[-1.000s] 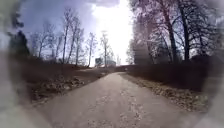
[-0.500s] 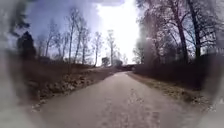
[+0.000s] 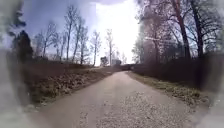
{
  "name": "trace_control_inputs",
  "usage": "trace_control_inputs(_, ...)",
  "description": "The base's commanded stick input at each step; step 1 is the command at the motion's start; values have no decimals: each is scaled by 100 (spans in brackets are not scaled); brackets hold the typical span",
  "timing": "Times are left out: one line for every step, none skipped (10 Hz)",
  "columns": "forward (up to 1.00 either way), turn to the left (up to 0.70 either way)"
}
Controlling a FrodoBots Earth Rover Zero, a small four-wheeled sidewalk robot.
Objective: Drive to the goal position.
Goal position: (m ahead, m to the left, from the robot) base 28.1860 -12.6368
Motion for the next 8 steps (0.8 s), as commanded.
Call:
trace_control_inputs(100,0)
trace_control_inputs(100,0)
trace_control_inputs(100,0)
trace_control_inputs(100,0)
trace_control_inputs(100,0)
trace_control_inputs(100,0)
trace_control_inputs(100,0)
trace_control_inputs(100,0)
